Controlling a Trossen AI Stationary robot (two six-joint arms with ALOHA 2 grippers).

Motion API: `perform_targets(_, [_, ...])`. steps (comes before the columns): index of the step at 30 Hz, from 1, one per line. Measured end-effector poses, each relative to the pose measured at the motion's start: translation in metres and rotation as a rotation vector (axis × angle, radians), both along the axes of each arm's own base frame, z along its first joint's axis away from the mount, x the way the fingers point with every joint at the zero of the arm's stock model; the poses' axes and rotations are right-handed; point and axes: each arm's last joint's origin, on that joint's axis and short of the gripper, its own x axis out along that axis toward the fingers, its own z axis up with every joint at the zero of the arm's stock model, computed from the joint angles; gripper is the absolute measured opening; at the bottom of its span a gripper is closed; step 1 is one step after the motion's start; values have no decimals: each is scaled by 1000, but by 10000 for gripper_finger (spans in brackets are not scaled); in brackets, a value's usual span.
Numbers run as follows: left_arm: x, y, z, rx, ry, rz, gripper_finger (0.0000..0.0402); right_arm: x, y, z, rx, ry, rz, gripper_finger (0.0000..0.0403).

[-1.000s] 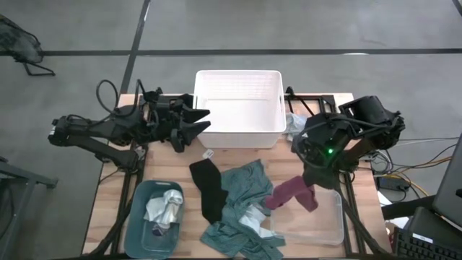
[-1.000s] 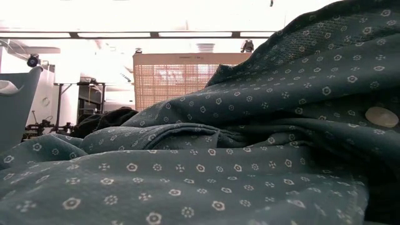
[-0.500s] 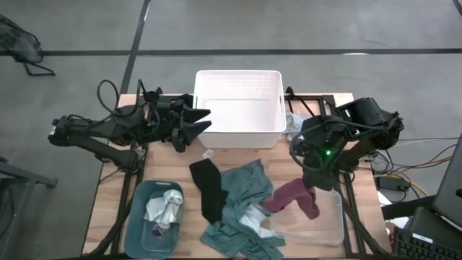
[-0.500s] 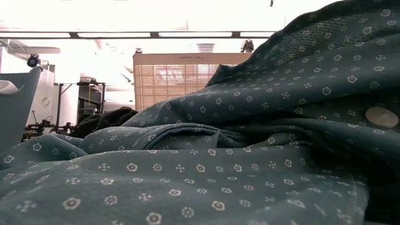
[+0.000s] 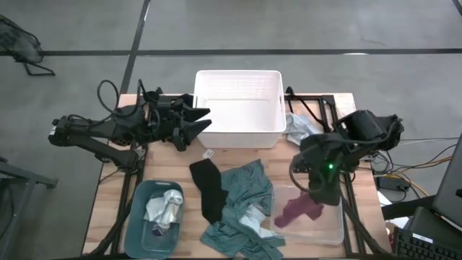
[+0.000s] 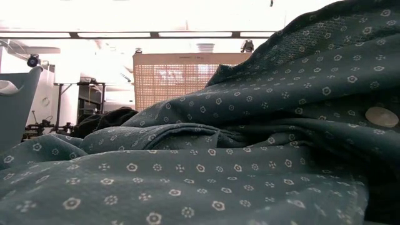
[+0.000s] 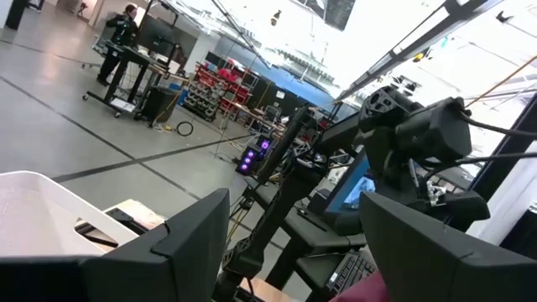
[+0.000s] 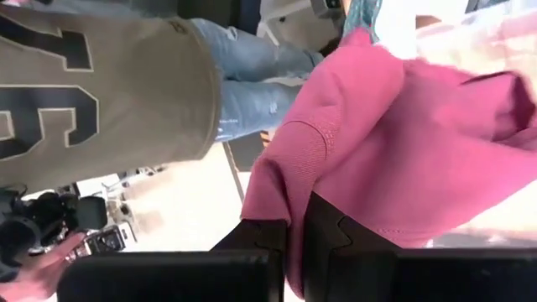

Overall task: Pick & Place Cloths
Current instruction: Put the red underwear into the transparent bin

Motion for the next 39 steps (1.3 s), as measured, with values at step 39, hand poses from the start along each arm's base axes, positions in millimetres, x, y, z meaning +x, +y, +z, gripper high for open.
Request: perform_targets(39, [2,0,-1,0,7,-1,271,5,8,-63,-62,236,89,8])
